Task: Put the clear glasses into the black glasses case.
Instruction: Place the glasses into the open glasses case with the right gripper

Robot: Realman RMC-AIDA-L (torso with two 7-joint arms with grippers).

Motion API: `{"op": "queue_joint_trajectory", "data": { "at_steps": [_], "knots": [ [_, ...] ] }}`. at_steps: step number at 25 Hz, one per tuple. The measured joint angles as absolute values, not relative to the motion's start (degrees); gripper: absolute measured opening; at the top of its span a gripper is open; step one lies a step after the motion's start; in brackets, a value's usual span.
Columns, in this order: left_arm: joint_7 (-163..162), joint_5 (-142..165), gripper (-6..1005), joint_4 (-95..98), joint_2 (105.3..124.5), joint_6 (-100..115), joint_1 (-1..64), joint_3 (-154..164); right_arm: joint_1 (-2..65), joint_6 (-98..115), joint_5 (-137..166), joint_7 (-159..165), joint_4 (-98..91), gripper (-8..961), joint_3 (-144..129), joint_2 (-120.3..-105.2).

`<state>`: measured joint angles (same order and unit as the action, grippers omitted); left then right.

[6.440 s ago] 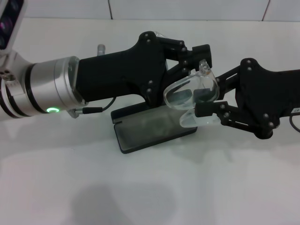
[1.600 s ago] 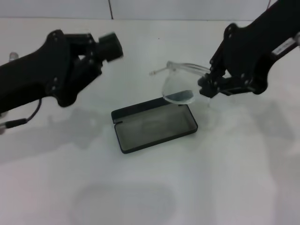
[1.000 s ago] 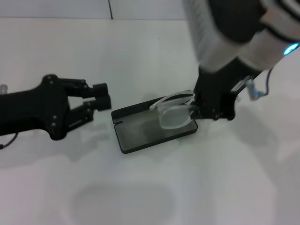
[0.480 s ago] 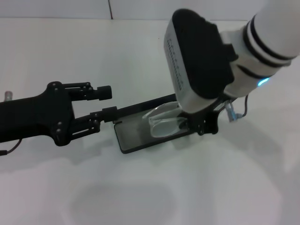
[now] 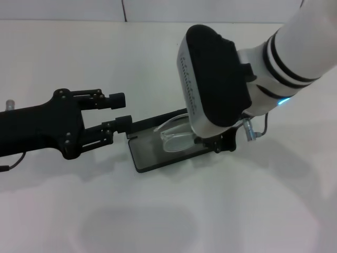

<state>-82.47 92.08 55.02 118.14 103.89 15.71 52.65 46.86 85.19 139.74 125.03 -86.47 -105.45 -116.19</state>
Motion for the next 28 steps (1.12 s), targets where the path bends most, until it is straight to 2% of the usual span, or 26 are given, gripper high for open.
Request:
{"op": "queue_joint_trajectory", "data": {
  "at_steps": [28],
  "knots": [
    [-82.3, 91.7, 463, 54.8, 118.21, 103.0, 15.7, 52.6, 45.6, 76.2, 141.1, 124.5, -83.8, 88, -112.2, -116.19]
  ]
}}
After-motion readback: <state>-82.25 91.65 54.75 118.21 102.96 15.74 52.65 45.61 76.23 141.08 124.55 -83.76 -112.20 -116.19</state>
